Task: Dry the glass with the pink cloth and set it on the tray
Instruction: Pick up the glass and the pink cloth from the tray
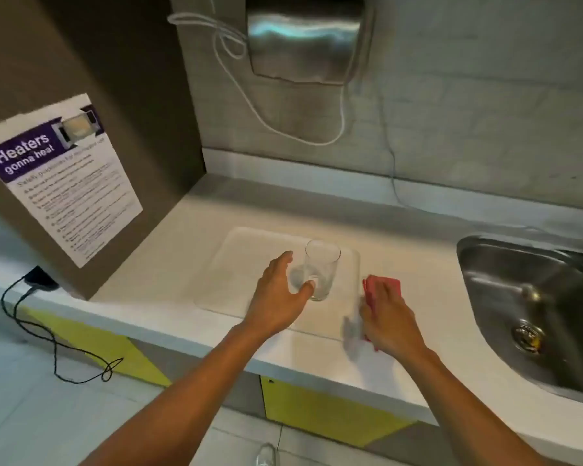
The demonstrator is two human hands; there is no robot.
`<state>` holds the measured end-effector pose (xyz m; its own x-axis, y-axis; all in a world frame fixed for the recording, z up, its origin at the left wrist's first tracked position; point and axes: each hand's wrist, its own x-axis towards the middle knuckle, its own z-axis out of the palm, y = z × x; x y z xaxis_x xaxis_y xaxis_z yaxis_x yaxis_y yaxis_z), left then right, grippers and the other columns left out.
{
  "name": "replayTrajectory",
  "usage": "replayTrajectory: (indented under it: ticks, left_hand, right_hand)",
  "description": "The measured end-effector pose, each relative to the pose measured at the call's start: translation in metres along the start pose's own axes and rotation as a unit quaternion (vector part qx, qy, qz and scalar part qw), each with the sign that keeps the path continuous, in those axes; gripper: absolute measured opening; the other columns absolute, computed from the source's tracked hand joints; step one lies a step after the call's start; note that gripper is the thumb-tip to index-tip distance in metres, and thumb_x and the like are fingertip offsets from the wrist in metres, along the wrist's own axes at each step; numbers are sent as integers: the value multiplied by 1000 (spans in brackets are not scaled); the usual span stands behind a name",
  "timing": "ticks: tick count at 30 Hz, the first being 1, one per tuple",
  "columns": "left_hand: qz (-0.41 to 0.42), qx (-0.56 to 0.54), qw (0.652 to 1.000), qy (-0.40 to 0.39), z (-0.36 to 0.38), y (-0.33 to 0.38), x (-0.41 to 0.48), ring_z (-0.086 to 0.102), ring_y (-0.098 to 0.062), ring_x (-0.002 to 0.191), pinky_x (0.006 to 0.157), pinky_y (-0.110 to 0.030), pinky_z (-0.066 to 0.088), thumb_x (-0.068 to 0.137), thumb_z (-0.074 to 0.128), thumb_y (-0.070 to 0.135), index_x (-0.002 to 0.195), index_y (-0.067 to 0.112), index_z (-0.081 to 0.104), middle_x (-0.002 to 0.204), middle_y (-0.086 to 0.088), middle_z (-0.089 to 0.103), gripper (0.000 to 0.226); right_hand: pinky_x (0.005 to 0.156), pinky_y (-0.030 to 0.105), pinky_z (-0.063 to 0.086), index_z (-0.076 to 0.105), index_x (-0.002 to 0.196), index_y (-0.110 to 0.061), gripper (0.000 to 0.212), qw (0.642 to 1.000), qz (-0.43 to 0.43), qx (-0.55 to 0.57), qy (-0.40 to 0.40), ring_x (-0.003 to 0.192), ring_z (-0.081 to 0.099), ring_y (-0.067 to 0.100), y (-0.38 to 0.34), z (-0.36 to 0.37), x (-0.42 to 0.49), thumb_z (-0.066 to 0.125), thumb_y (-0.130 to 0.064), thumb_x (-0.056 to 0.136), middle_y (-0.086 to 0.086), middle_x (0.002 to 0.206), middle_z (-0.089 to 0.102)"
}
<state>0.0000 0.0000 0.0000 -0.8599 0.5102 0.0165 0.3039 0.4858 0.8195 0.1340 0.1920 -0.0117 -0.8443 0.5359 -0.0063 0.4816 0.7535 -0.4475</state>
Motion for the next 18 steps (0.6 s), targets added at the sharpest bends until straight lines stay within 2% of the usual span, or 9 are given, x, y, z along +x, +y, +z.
replayTrajectory:
  ticks: [1, 2, 4, 7, 9, 12, 14, 18]
  left_hand:
    - [-11, -33, 999, -5, 2, -6, 8, 50, -26, 144, 117, -48, 47, 96, 72, 47, 161, 27, 33, 166, 1, 44, 79]
    - [-26, -56, 998, -14, 3, -10, 16, 50, -25, 144, 116, -45, 47, 96, 74, 44, 161, 27, 34, 164, 2, 46, 78]
    - [-46, -81, 995, -34, 5, -20, 28, 50, -23, 144, 115, -38, 45, 96, 77, 38, 160, 25, 35, 162, 2, 49, 77]
    - [-47, -100, 992, -59, 13, -26, 43, 49, -20, 145, 110, -30, 43, 96, 78, 33, 160, 24, 35, 162, 2, 49, 78]
    - [-31, -106, 991, -71, 16, -26, 51, 50, -20, 144, 106, -26, 41, 95, 80, 31, 160, 23, 36, 163, 1, 48, 79]
    - [-13, -114, 991, -69, 21, -25, 58, 50, -19, 143, 108, -27, 43, 92, 83, 31, 159, 22, 38, 161, 1, 50, 81]
    - [-9, -115, 991, -64, 24, -27, 61, 50, -18, 140, 107, -26, 43, 90, 85, 33, 157, 24, 40, 158, 2, 52, 82]
    - [-1, -114, 991, -67, 32, -29, 68, 48, -16, 140, 109, -28, 44, 85, 88, 37, 155, 25, 42, 157, 6, 51, 84]
  right_hand:
    - [80, 42, 58, 49, 123, -17, 30, 1000, 18, -10, -12, 86, 67, 29, 8, 6, 4, 45, -37, 100, 4, 135, 50]
    - [80, 43, 57, 49, 122, -15, 29, 999, 42, -22, -24, 86, 66, 30, 13, 12, 8, 44, -34, 101, 5, 135, 50]
    - [83, 45, 55, 50, 123, -11, 30, 994, 80, -54, -49, 95, 63, 31, 27, 25, 10, 45, -29, 100, 8, 134, 52]
    - [89, 46, 55, 51, 132, -9, 40, 993, 87, -83, -17, 109, 59, 30, 38, 41, 13, 52, -27, 97, 9, 135, 54]
    - [94, 48, 54, 49, 136, -10, 48, 991, 103, -91, 5, 117, 56, 31, 39, 47, 18, 55, -35, 95, 10, 137, 54]
    - [103, 50, 48, 43, 143, -9, 62, 987, 146, -68, 8, 128, 49, 35, 36, 55, 27, 56, -45, 94, 13, 148, 45]
    - [107, 49, 45, 40, 146, -5, 66, 987, 157, -41, 16, 131, 47, 38, 34, 60, 30, 61, -40, 93, 17, 151, 40]
    - [103, 47, 50, 46, 141, -6, 54, 984, 168, 18, 59, 125, 51, 37, 35, 65, 34, 63, -28, 95, 15, 145, 45]
